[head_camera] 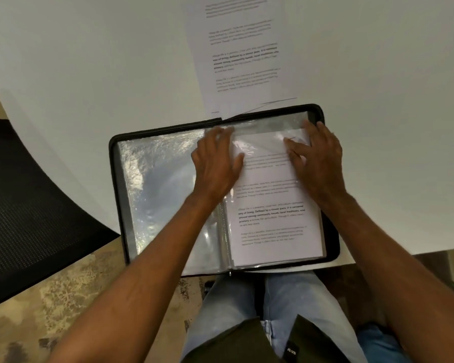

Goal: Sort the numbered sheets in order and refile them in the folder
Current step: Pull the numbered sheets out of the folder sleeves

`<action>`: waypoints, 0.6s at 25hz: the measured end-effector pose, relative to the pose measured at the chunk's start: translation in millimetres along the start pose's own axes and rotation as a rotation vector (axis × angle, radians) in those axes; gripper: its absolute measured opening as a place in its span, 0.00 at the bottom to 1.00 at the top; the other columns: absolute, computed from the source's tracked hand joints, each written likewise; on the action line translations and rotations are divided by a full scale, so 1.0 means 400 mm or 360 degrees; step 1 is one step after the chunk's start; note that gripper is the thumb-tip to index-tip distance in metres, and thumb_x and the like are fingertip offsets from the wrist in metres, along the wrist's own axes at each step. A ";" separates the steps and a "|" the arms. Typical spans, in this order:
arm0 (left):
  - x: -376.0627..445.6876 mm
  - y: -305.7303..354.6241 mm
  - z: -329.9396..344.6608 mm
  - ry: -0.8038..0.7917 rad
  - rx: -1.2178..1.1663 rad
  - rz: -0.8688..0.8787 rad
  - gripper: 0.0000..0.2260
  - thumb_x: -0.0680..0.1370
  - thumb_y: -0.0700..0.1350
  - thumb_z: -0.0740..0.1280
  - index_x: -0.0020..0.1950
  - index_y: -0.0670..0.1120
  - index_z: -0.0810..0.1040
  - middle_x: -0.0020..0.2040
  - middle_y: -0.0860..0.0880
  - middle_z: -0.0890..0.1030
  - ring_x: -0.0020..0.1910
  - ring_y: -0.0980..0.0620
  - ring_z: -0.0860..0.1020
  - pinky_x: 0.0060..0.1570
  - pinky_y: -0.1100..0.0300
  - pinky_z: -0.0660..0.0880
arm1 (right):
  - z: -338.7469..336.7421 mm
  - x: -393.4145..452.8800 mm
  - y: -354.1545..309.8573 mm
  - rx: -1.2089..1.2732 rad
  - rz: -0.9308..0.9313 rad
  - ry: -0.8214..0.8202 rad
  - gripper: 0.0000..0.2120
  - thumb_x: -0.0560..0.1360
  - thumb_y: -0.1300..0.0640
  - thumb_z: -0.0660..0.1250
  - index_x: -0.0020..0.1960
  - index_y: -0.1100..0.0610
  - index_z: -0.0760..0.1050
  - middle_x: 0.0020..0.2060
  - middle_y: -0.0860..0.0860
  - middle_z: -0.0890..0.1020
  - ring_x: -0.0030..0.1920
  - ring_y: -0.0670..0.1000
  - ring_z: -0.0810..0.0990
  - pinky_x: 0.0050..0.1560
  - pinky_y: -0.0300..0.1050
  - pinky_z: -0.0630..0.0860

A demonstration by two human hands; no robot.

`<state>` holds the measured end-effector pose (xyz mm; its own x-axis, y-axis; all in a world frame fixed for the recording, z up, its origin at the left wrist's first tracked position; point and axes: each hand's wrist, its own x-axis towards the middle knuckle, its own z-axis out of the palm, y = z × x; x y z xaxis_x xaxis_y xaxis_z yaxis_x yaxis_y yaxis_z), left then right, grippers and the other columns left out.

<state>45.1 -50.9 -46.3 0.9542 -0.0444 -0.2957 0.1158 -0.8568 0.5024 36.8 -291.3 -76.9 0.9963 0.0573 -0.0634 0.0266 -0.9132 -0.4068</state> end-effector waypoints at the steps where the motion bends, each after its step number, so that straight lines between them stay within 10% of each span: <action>1: 0.036 0.011 -0.007 0.0006 0.0045 0.0061 0.26 0.80 0.54 0.66 0.77 0.52 0.67 0.74 0.46 0.67 0.72 0.45 0.63 0.67 0.47 0.59 | -0.008 -0.005 -0.005 0.0097 0.0008 0.0001 0.15 0.83 0.49 0.63 0.67 0.48 0.81 0.78 0.57 0.68 0.77 0.62 0.65 0.75 0.62 0.62; 6: 0.170 0.066 -0.068 -0.0145 0.0118 0.0234 0.12 0.76 0.44 0.62 0.49 0.56 0.83 0.49 0.57 0.81 0.54 0.51 0.77 0.56 0.53 0.56 | -0.066 -0.022 -0.049 0.0808 0.0249 -0.0034 0.23 0.83 0.54 0.65 0.77 0.49 0.69 0.75 0.52 0.71 0.72 0.47 0.70 0.72 0.44 0.70; 10: 0.205 0.056 -0.086 -0.0239 -0.0012 0.0202 0.18 0.73 0.37 0.62 0.35 0.60 0.79 0.38 0.63 0.80 0.47 0.55 0.81 0.68 0.43 0.69 | -0.087 -0.021 -0.062 0.1280 0.0673 -0.0017 0.31 0.81 0.62 0.65 0.79 0.43 0.62 0.68 0.49 0.77 0.64 0.47 0.79 0.65 0.47 0.79; 15: 0.239 0.052 -0.083 -0.0495 0.0046 0.0254 0.16 0.77 0.34 0.68 0.45 0.56 0.87 0.48 0.58 0.85 0.53 0.54 0.82 0.66 0.44 0.73 | -0.091 -0.023 -0.062 0.1474 0.0926 -0.0041 0.22 0.80 0.65 0.60 0.69 0.46 0.73 0.56 0.48 0.83 0.52 0.45 0.84 0.50 0.49 0.84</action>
<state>147.9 -56.1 -37.3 0.8296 -0.3295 -0.4508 -0.0401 -0.8404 0.5405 30.1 -284.1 -33.0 0.8343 -0.2667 -0.4826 -0.5299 -0.1461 -0.8354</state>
